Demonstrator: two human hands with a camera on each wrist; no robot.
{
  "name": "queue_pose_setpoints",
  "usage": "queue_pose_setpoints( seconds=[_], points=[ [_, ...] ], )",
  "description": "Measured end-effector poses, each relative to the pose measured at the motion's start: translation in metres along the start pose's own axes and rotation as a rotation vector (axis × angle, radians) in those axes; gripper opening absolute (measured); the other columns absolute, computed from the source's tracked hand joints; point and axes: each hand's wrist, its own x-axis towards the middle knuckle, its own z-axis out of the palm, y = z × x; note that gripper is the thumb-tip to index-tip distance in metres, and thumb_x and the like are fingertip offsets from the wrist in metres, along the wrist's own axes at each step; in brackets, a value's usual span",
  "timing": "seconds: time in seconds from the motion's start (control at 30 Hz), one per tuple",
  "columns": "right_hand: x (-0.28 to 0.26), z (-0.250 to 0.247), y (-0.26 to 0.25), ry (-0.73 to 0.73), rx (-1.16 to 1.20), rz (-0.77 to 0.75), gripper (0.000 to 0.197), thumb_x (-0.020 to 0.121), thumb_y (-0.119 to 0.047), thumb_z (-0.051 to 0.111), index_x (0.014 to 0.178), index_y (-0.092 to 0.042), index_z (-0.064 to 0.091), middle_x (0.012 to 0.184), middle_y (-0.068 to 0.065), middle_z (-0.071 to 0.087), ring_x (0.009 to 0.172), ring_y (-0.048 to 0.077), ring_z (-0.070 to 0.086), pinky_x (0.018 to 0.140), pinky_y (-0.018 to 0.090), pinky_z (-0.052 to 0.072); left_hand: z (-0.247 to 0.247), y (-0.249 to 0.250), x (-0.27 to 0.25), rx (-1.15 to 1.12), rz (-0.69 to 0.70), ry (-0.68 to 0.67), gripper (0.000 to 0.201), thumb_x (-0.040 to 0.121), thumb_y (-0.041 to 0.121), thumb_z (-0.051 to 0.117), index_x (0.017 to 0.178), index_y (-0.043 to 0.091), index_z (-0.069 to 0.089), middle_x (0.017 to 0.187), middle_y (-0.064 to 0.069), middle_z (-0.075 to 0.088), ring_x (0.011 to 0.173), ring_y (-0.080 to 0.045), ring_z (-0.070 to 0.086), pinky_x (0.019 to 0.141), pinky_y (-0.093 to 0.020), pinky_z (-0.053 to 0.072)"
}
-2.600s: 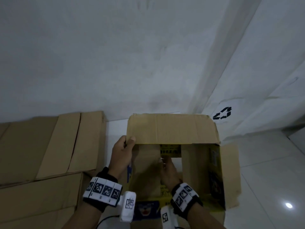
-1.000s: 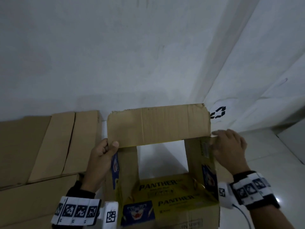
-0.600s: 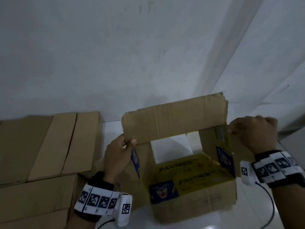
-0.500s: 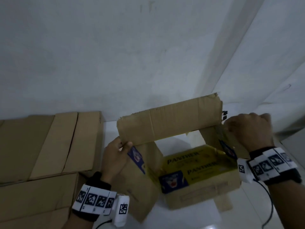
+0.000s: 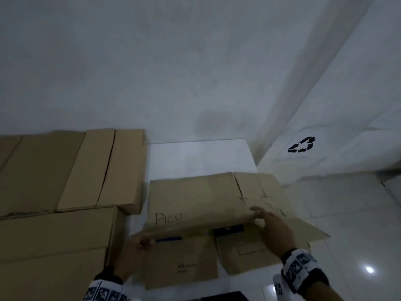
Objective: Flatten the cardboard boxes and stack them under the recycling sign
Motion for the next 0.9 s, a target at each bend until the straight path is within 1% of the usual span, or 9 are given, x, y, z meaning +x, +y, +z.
queue_pose_setpoints(
  seconds=[0.1,0.17,0.27,0.33,0.4,0.47,0.67,0.8,0.9],
  points=[
    [-0.022,0.036,0.007,-0.168,0.084,0.024,0.042,0.095,-0.017,0.05,0.127,-0.044,0.048,0.126,-0.004,0.057,0.103,0.018,0.059,0.086,0.032,0.051,0.014,-0.025,-0.002,0.195,-0.001,-0.174,0.041,0.093,0.004,0.06,0.124,0.03,0.058,0.134,-0.005,0.054,0.127,-0.02,0.048,0.114,-0.038,0.035],
    [-0.036,0.054,0.013,-0.271,0.071,0.01,0.051,0.092,-0.007,0.047,0.133,-0.036,0.05,0.138,-0.003,0.048,0.117,0.021,0.054,0.098,0.033,0.047,0.02,-0.035,-0.002,0.228,0.045,-0.316,0.05,0.094,0.005,0.057,0.127,0.042,0.051,0.153,-0.006,0.033,0.142,-0.022,0.032,0.118,-0.041,0.028],
    [-0.046,0.074,0.02,-0.342,0.006,0.004,0.066,0.086,0.006,0.041,0.137,-0.035,0.049,0.146,-0.001,0.039,0.128,0.023,0.044,0.106,0.034,0.042,0.017,-0.05,0.003,0.428,0.033,-0.471,0.067,0.087,-0.012,0.044,0.141,0.027,0.037,0.156,0.004,0.006,0.146,-0.014,0.012,0.121,-0.032,0.015],
    [-0.045,0.077,0.013,-0.341,0.011,0.027,0.065,0.083,0.008,0.043,0.132,-0.033,0.054,0.144,0.002,0.039,0.128,0.026,0.042,0.106,0.036,0.042,0.019,-0.05,0.008,0.477,-0.003,-0.405,0.066,0.085,-0.005,0.046,0.14,0.031,0.033,0.158,0.0,0.009,0.147,-0.02,0.013,0.118,-0.027,0.017],
    [-0.039,0.073,-0.004,-0.274,-0.024,0.04,0.055,0.085,0.001,0.047,0.131,-0.028,0.054,0.143,0.005,0.04,0.126,0.027,0.045,0.102,0.037,0.045,0.028,-0.047,0.016,0.558,-0.029,-0.282,0.065,0.09,0.017,0.057,0.147,0.027,0.027,0.158,-0.003,0.012,0.144,-0.024,0.019,0.116,-0.029,0.023],
    [-0.031,0.073,-0.025,-0.232,-0.044,-0.006,0.051,0.089,-0.009,0.049,0.137,-0.025,0.048,0.149,0.005,0.035,0.131,0.026,0.041,0.102,0.034,0.044,0.039,-0.037,0.025,0.635,-0.033,-0.209,0.08,0.088,0.033,0.059,0.153,0.023,0.014,0.16,-0.003,0.006,0.145,-0.025,0.016,0.116,-0.032,0.022],
    [-0.003,0.097,-0.102,-0.37,-0.07,-0.275,0.068,0.092,-0.03,0.054,0.151,-0.03,0.022,0.16,0.004,0.011,0.148,0.025,0.012,0.117,0.04,0.021,0.059,-0.01,0.045,0.825,-0.07,-0.057,0.082,0.078,0.043,0.06,0.149,0.034,0.02,0.157,0.006,0.009,0.139,-0.025,0.019,0.113,-0.041,0.022],
    [0.008,0.113,-0.13,-0.42,-0.149,-0.263,0.08,0.085,-0.049,0.059,0.148,-0.046,0.009,0.161,0.006,-0.008,0.148,0.03,-0.006,0.118,0.052,0.008,0.058,-0.008,0.048,0.866,-0.073,-0.054,0.081,0.078,0.047,0.064,0.147,0.038,0.023,0.156,0.007,0.012,0.138,-0.025,0.023,0.111,-0.043,0.025],
    [0.011,0.118,-0.132,-0.404,-0.177,-0.247,0.087,0.083,-0.051,0.062,0.147,-0.05,0.004,0.161,0.006,-0.01,0.148,0.031,-0.008,0.118,0.055,0.005,0.057,-0.004,0.048,0.881,-0.084,-0.056,0.081,0.079,0.045,0.064,0.147,0.039,0.022,0.157,0.007,0.011,0.14,-0.025,0.02,0.113,-0.044,0.023]
  ],
)
